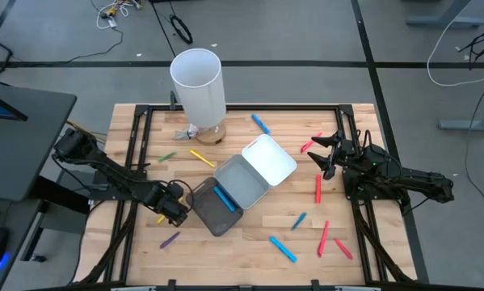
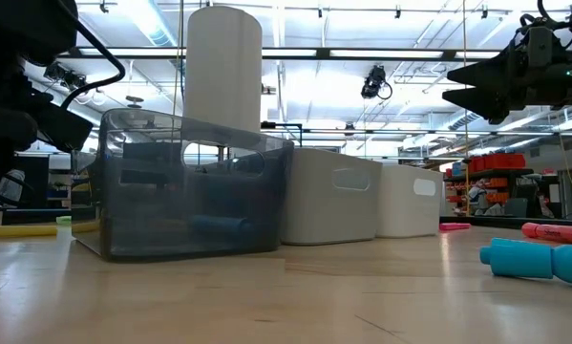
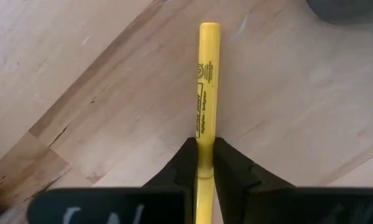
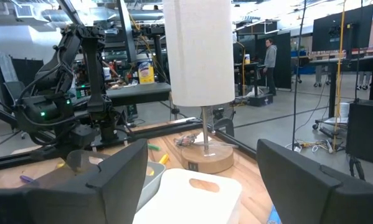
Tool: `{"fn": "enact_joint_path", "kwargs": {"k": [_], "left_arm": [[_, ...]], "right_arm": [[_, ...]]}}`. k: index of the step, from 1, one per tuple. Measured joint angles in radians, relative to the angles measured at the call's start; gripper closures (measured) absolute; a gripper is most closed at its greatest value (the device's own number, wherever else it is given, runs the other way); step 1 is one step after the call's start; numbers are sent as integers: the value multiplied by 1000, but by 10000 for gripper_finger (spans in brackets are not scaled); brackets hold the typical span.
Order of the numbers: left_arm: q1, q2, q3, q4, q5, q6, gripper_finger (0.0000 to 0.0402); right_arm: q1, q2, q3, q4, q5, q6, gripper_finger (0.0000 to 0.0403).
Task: Pick & Place Markers
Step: Put the bottom yellow marker into the gray bin
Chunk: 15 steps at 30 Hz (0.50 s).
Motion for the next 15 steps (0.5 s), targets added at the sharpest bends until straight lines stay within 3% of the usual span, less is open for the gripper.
{"fn": "enact_joint_path", "kwargs": {"k": [10,15], "left_arm": [[1,-24,-3,-14,11,24,373],[4,-63,29,-116,15,66,373]], "right_arm": [[0,0,0,0,0,0,101],[0,0,0,0,0,0,101]]}}
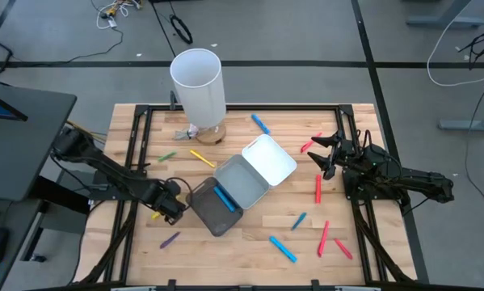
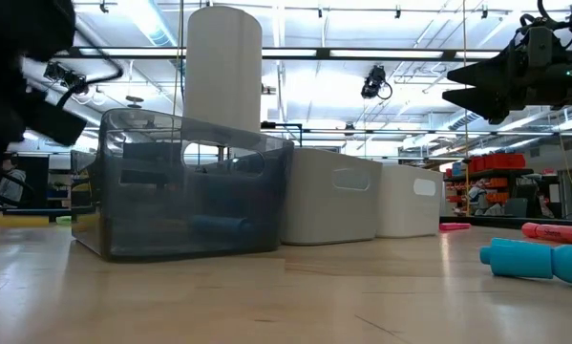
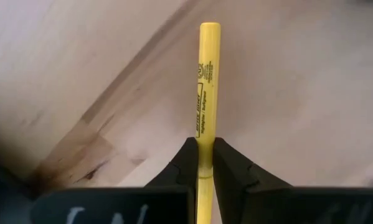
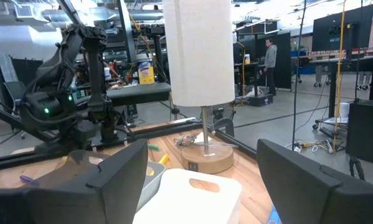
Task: Pick & Place Markers
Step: Put the bottom yellow marker into the gray bin
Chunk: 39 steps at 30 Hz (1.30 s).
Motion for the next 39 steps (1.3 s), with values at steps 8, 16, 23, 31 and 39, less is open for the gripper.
{"fn": "enact_joint_path", "kwargs": {"k": [8,16,23,31,39], "left_arm": [[0,-9,112,-149,13,153,373],[0,-9,243,-231,10,232,374],[0,-10,343,-344,3,273,374],[0,-26,443,-436,-24,328,374],[0,-64,541,-515,-41,383,374]], "right_arm": [[0,0,0,0,0,0,101],[0,0,0,0,0,0,101],[0,0,0,0,0,0,101],[0,0,0,0,0,0,101],[0,0,0,0,0,0,101]]}}
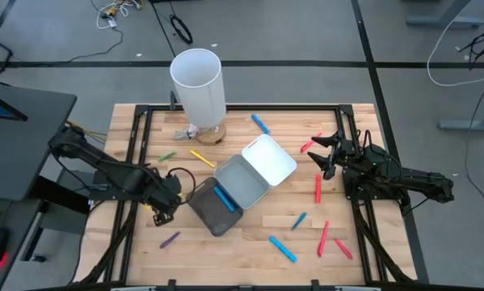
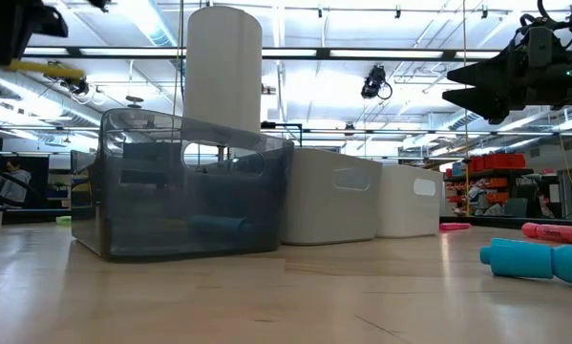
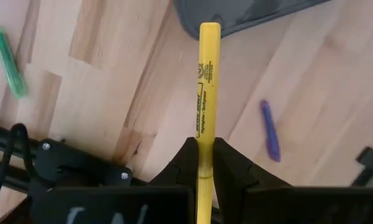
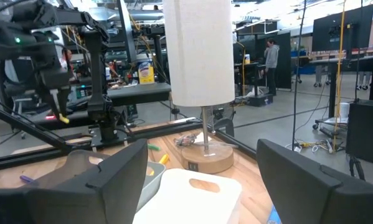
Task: Pick & Place Markers
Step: Put the bottom yellow marker into the gray bin
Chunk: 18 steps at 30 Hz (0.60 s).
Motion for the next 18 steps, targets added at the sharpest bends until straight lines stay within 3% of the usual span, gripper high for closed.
{"fn": "enact_joint_path", "kwargs": {"k": [18], "left_arm": [[0,-7,231,-194,-35,87,374]], "right_arm": [[0,0,0,0,0,0,101]]}}
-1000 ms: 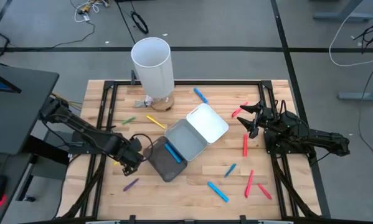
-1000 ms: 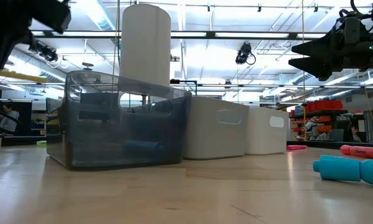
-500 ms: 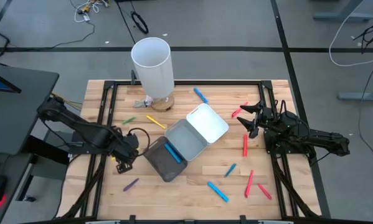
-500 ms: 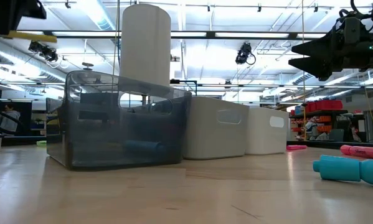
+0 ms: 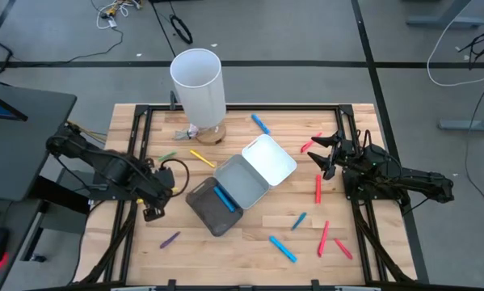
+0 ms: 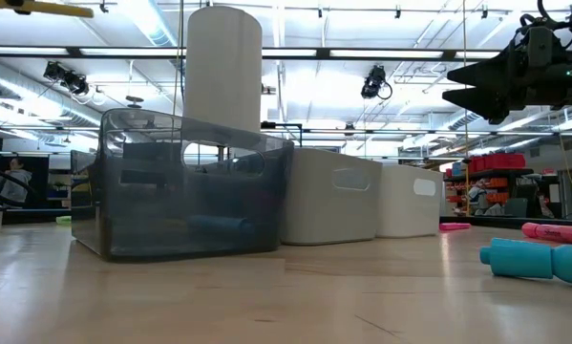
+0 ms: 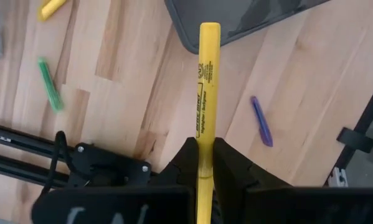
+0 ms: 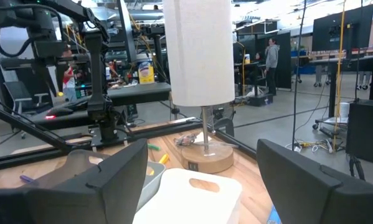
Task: Pick & Place Markers
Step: Put the bottom yellow marker into the gray bin
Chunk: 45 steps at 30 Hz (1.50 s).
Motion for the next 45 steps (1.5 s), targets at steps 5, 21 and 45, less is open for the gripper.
{"fn": "enact_joint_path", "kwargs": {"k": [5,21,45], "left_arm": [[0,0,7,-9,9,-2,374],[84,46,7,45,27,189,374],[360,329,251,83,37,755,374]], "right_arm": [[0,0,0,0,0,0,101],[0,0,0,0,0,0,101],[0,0,0,0,0,0,101]]}}
